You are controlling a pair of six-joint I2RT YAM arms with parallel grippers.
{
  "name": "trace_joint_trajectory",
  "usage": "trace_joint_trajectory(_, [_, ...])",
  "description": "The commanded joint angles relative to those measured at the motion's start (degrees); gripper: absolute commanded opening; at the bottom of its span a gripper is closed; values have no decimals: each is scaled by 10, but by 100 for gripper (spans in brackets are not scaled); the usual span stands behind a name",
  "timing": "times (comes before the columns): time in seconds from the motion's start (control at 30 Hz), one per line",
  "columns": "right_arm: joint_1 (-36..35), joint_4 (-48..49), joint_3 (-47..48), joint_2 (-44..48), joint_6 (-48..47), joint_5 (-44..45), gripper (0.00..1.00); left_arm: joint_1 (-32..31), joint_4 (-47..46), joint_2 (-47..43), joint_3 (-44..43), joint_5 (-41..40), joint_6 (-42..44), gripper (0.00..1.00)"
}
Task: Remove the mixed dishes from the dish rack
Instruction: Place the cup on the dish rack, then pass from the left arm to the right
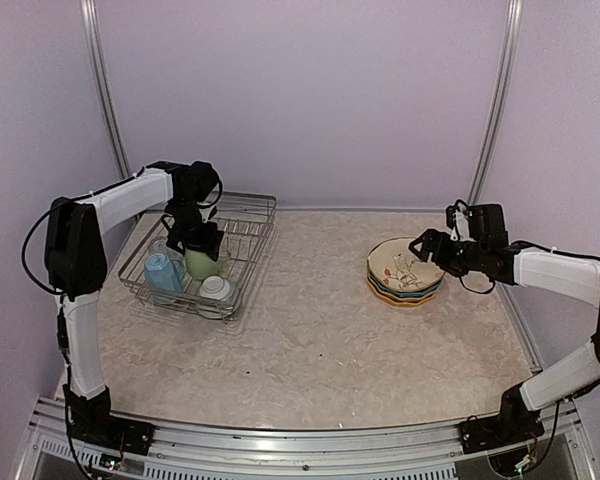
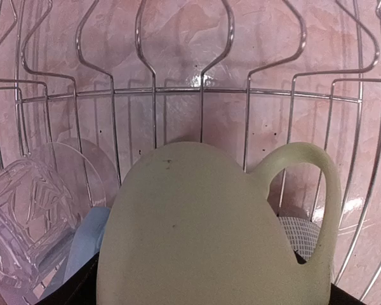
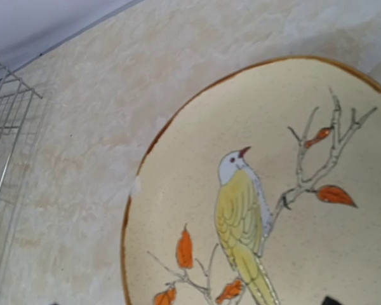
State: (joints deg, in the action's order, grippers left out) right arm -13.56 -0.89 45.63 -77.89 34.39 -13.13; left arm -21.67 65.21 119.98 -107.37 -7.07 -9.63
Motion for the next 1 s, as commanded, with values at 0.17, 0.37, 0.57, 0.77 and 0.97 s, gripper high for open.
trace_joint_trajectory(0.17, [-49, -47, 66, -27, -14, 60, 86, -1, -10, -112, -4, 59, -9, 32])
trace_joint_trajectory(0.37, [-84, -60, 101, -44, -28, 79, 86, 17, -42, -164, 8, 185, -29, 31])
trace_joint_trajectory(0.57, [-137, 25, 113, -61, 2, 33, 86, 41, -136, -218, 63, 395, -78, 31])
trace_joint_trajectory(0.77, [-209, 213, 149, -146, 94, -88, 86, 47, -270, -247, 133, 540, -156, 32])
trace_joint_trajectory(0.97, [-258, 416, 206, -260, 214, -186, 86, 40, -407, -254, 209, 619, -245, 33])
